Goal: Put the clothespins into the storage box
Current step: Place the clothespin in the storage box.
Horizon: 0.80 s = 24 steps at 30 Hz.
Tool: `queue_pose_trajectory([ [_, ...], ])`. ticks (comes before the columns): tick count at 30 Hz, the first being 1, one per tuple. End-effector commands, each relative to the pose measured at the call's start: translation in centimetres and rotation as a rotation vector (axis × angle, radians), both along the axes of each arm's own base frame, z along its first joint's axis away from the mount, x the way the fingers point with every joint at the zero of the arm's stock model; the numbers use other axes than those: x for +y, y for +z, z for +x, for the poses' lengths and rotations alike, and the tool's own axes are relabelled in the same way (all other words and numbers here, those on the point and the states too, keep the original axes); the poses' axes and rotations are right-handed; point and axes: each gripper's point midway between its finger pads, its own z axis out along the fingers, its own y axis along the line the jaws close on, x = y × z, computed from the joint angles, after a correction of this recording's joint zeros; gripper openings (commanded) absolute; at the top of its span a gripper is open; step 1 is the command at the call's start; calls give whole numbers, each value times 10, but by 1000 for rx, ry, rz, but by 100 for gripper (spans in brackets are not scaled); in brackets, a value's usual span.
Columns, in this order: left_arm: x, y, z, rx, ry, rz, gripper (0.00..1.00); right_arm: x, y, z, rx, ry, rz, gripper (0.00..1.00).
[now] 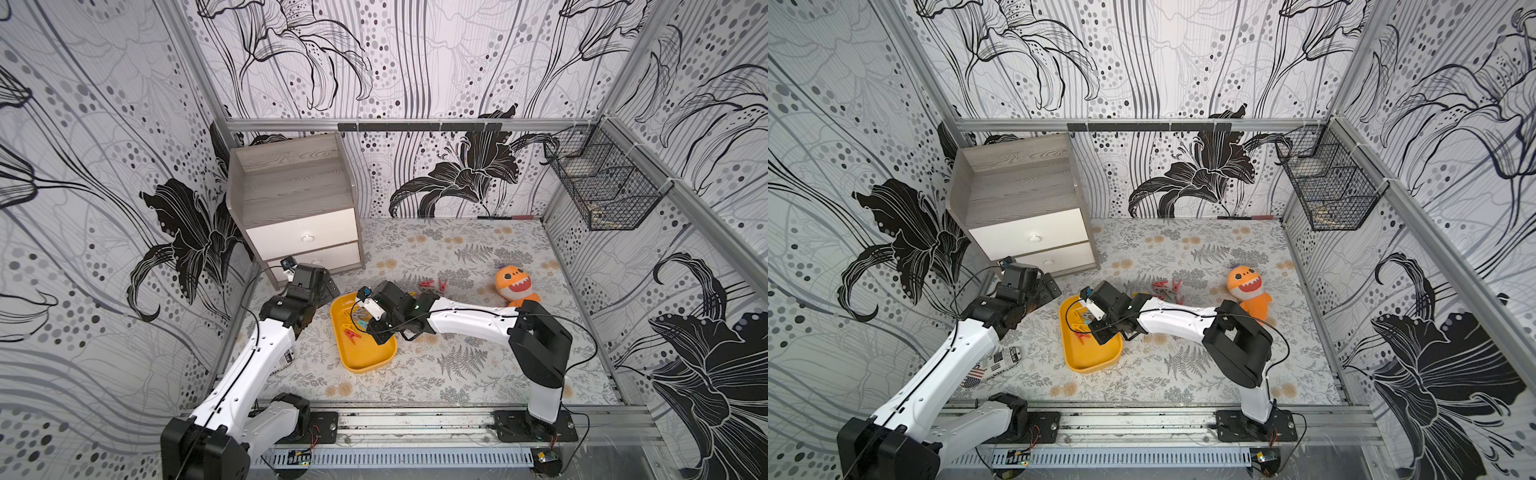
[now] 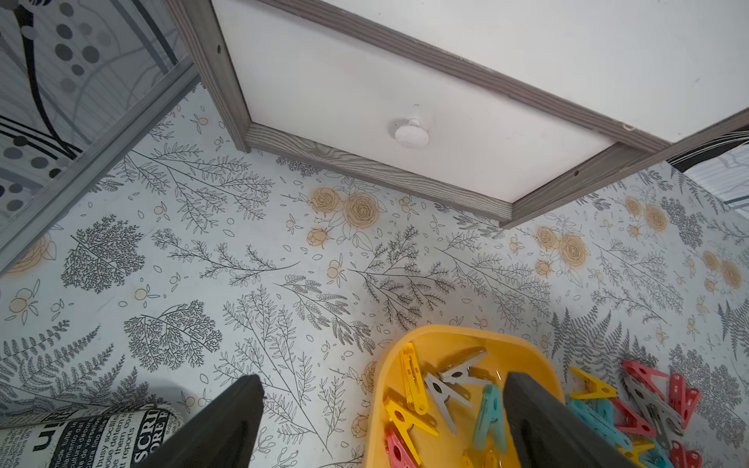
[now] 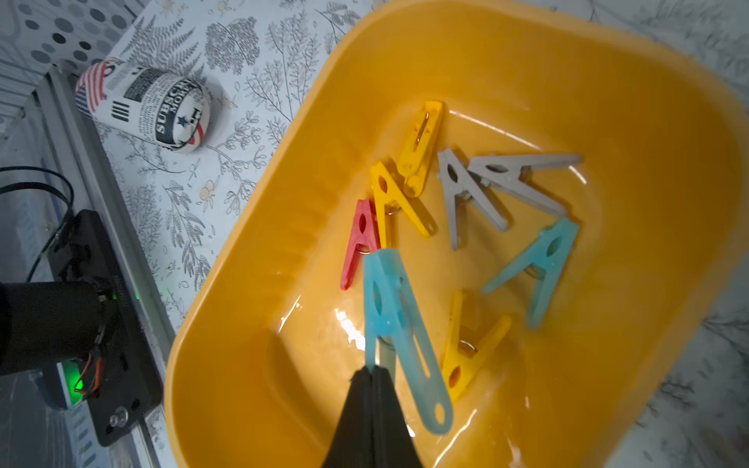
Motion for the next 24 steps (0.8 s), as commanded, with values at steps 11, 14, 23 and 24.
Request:
queue_pose_trajectory([
  [11, 4, 18, 4, -55, 20, -3, 97, 12, -44, 4, 92, -79, -33, 5],
  [14, 5, 18, 3, -57, 19, -2, 97, 16, -50, 4, 101, -75, -39, 5],
  [23, 4, 19, 5, -59, 16, -6, 97, 31, -53, 11, 103, -52, -42, 7],
  [24, 3, 19, 5, -58, 14, -5, 97, 34, -53, 11, 107, -45, -41, 8],
])
